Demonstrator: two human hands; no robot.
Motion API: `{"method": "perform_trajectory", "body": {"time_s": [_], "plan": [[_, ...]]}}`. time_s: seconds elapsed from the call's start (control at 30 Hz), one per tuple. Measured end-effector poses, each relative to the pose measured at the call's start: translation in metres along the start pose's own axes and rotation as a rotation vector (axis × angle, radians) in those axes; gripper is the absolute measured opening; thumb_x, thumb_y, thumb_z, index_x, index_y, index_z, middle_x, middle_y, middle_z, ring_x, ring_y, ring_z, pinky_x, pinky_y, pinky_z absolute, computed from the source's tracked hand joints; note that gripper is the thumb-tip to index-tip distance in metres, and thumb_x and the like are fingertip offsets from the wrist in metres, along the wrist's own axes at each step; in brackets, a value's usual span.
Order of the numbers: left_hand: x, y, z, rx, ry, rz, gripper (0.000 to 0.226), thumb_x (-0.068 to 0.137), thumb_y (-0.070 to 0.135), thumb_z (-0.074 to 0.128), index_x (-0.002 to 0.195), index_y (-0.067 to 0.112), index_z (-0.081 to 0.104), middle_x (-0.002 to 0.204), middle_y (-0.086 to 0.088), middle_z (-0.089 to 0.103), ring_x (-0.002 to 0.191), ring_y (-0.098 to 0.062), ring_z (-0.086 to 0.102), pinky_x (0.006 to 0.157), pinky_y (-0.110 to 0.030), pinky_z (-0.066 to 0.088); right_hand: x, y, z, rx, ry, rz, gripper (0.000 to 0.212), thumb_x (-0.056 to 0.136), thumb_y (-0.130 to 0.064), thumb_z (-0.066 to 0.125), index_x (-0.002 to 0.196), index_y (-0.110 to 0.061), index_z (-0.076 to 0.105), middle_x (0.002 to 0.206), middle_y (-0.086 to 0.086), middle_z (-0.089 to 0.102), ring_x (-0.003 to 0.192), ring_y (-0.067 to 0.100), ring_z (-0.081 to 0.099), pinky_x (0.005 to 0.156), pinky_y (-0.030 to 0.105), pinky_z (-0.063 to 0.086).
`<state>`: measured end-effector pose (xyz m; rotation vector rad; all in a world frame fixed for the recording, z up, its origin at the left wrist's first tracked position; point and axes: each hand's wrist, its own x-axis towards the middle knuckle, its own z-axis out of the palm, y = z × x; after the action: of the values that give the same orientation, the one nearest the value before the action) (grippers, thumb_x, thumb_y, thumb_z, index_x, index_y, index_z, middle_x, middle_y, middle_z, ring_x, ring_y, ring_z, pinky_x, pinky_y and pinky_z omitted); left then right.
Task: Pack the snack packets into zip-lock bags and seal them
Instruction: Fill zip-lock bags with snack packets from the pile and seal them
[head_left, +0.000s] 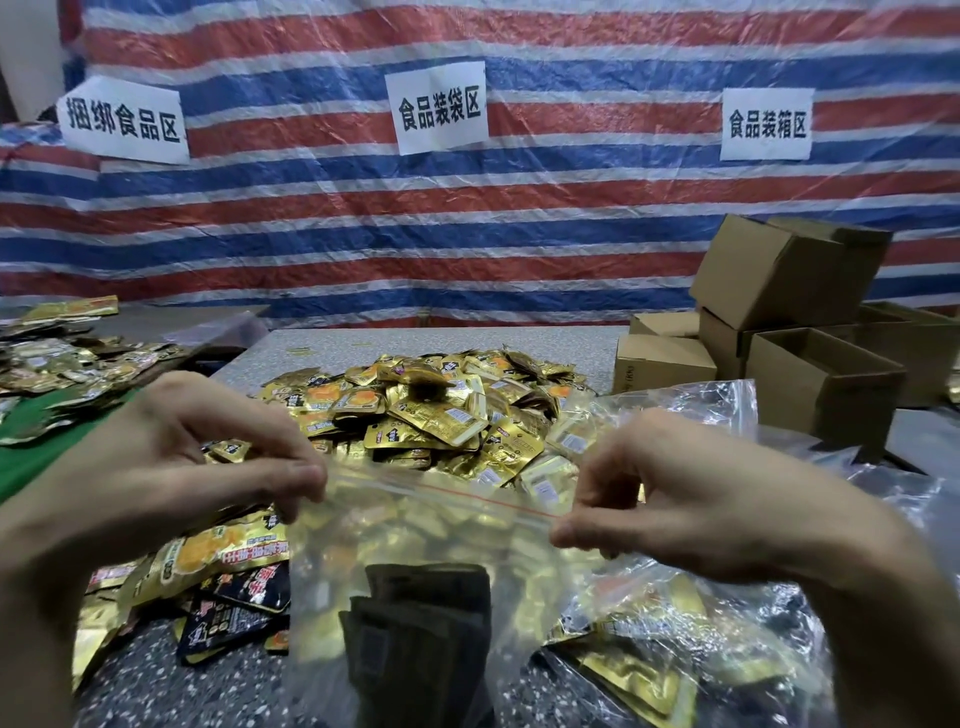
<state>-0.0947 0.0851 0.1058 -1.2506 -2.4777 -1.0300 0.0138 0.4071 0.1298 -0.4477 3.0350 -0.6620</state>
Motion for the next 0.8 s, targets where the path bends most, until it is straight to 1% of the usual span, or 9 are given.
{"method": "perform_trajectory", "body": {"time_s": [0.1, 0.17, 0.3, 0.37, 0.43, 0.57, 0.63, 0.7, 0.8], "plan": [[0.011, 0.012, 0.007, 0.015, -0.021, 0.093, 0.020, 0.084, 0.054, 0.066, 0.078, 0.038, 0.076, 0.068, 0.009, 0.071, 0.061, -0.004, 0.065, 0.056, -0.015, 0.051, -0.005, 0.000, 0.001, -0.039, -0.052, 0.100, 0.054, 0.078, -0.067, 0.061, 0.072, -0.014, 0.072, 0.070, -0.002, 0.072, 0.061, 0.018, 0.066, 0.060, 0.039, 0.056], [0.015, 0.018, 0.012, -0.007, -0.024, 0.129, 0.019, 0.085, 0.050, 0.064, 0.078, 0.037, 0.075, 0.065, 0.008, 0.069, 0.058, -0.005, 0.064, 0.053, -0.015, 0.049, -0.006, 0.000, 0.001, -0.066, -0.070, 0.176, 0.067, 0.073, -0.075, 0.053, 0.074, -0.011, 0.072, 0.071, -0.001, 0.073, 0.055, 0.014, 0.063, 0.052, 0.024, 0.050], [0.018, 0.019, 0.015, -0.047, -0.019, 0.116, 0.020, 0.083, 0.052, 0.061, 0.078, 0.039, 0.075, 0.066, 0.007, 0.069, 0.060, -0.007, 0.064, 0.055, -0.016, 0.048, -0.006, 0.004, 0.001, -0.090, -0.078, 0.220, 0.073, 0.073, -0.077, 0.050, 0.073, -0.006, 0.070, 0.058, -0.001, 0.066, 0.047, 0.003, 0.051, 0.047, 0.020, 0.042], [0.019, 0.021, 0.017, -0.058, -0.018, 0.113, 0.021, 0.083, 0.053, 0.059, 0.080, 0.039, 0.075, 0.069, 0.009, 0.070, 0.063, -0.007, 0.065, 0.056, -0.016, 0.048, -0.004, 0.006, 0.000, -0.091, -0.022, 0.196, 0.074, 0.064, -0.085, 0.051, 0.083, -0.016, 0.069, 0.070, -0.002, 0.066, 0.060, 0.001, 0.055, 0.058, 0.020, 0.047], [0.022, 0.023, 0.020, -0.064, -0.036, 0.130, 0.023, 0.084, 0.053, 0.058, 0.082, 0.038, 0.075, 0.071, 0.009, 0.070, 0.065, -0.008, 0.065, 0.056, -0.018, 0.048, -0.003, 0.003, 0.003, -0.040, 0.025, 0.172, 0.081, 0.051, -0.092, 0.052, 0.108, -0.036, 0.059, 0.099, -0.015, 0.065, 0.089, -0.002, 0.059, 0.083, 0.027, 0.055], [0.026, 0.032, 0.030, -0.133, -0.043, 0.173, 0.020, 0.085, 0.049, 0.061, 0.085, 0.035, 0.075, 0.077, 0.009, 0.073, 0.071, -0.008, 0.067, 0.060, -0.017, 0.049, 0.010, -0.007, 0.020, -0.069, 0.052, 0.051, 0.108, 0.057, -0.076, 0.075, 0.147, -0.044, 0.024, 0.145, -0.019, 0.046, 0.131, 0.003, 0.044, 0.113, 0.032, 0.039], [0.029, 0.037, 0.036, -0.134, -0.053, 0.190, 0.022, 0.086, 0.052, 0.060, 0.086, 0.035, 0.074, 0.078, 0.007, 0.073, 0.073, -0.012, 0.068, 0.060, -0.025, 0.052, 0.021, -0.008, 0.027, -0.111, -0.104, 0.025, 0.086, 0.070, -0.059, 0.081, 0.142, -0.029, 0.044, 0.139, -0.006, 0.056, 0.123, 0.012, 0.053, 0.105, 0.036, 0.046], [0.031, 0.040, 0.041, -0.117, -0.053, 0.195, 0.022, 0.088, 0.053, 0.059, 0.088, 0.037, 0.072, 0.079, 0.008, 0.072, 0.074, -0.013, 0.067, 0.063, -0.034, 0.052, 0.031, -0.007, 0.030, -0.076, -0.271, 0.014, 0.045, 0.088, -0.042, 0.072, 0.115, -0.007, 0.063, 0.108, 0.011, 0.069, 0.092, 0.027, 0.064, 0.078, 0.044, 0.056], [0.036, 0.043, 0.049, -0.073, 0.058, 0.177, 0.016, 0.089, 0.052, 0.060, 0.095, 0.040, 0.069, 0.086, 0.019, 0.070, 0.078, -0.006, 0.065, 0.063, -0.027, 0.051, 0.038, 0.001, 0.019, 0.127, -0.331, 0.070, 0.021, 0.100, -0.019, 0.059, 0.107, 0.001, 0.059, 0.104, 0.023, 0.068, 0.091, 0.036, 0.069, 0.068, 0.045, 0.062]]}}
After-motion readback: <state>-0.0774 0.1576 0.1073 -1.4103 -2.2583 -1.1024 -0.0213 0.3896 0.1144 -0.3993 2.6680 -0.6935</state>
